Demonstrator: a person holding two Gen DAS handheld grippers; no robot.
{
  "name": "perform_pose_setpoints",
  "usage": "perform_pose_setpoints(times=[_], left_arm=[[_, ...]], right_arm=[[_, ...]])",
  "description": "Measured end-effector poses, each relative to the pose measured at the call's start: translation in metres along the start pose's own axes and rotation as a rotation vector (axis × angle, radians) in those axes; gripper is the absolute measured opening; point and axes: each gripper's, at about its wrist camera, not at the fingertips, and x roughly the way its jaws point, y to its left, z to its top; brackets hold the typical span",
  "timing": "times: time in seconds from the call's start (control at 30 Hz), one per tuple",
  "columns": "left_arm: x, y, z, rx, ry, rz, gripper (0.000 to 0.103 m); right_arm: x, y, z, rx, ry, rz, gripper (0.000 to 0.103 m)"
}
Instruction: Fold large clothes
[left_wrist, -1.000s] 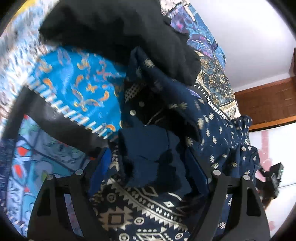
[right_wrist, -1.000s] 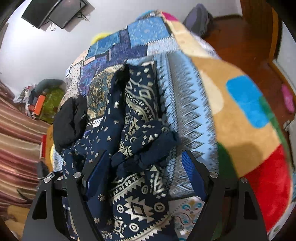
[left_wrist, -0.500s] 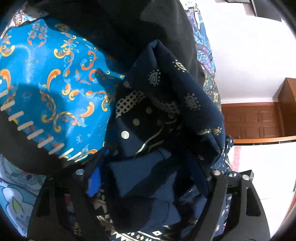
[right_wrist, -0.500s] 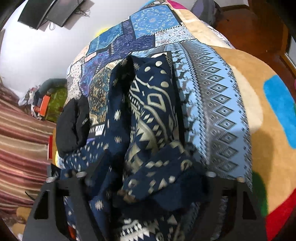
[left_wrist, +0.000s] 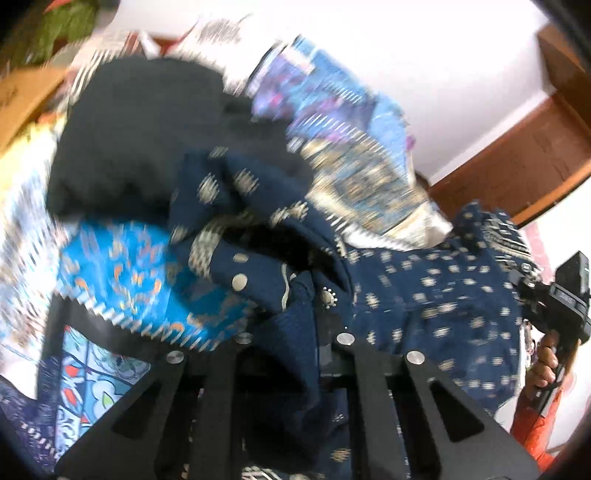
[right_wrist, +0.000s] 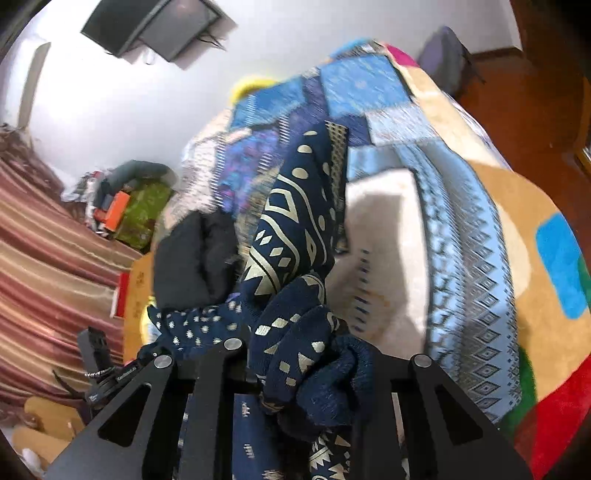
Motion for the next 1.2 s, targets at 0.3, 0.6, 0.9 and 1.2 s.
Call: perform_pose_setpoints(times=[0.3, 0.6, 0.9, 1.2], left_arm=[[-0.099, -0.034, 0.049, 0.089, -0.203, -0.044, 0.011], [-0.076, -0.019, 0.095, 0.089, -0.226, 0.016, 0.011], [0.033, 0.031, 0.128, 0.029, -0.083, 0.101, 0.011], [0.096, 0.068, 0.141, 0.019, -0.015, 0.163, 0.013]], right_arm=[[-0.031, 0.054, 0.031, -0.103, -0.138, 0.077, 0.017], [0.012, 0.064, 0.079, -0.145, -0.152, 0.025, 0.017], [0.114, 0.013, 0.111, -0.103, -0.016, -0.109, 0.017], [0.155, -0.041, 0.117, -0.064, 0.041, -0.158, 0.018]])
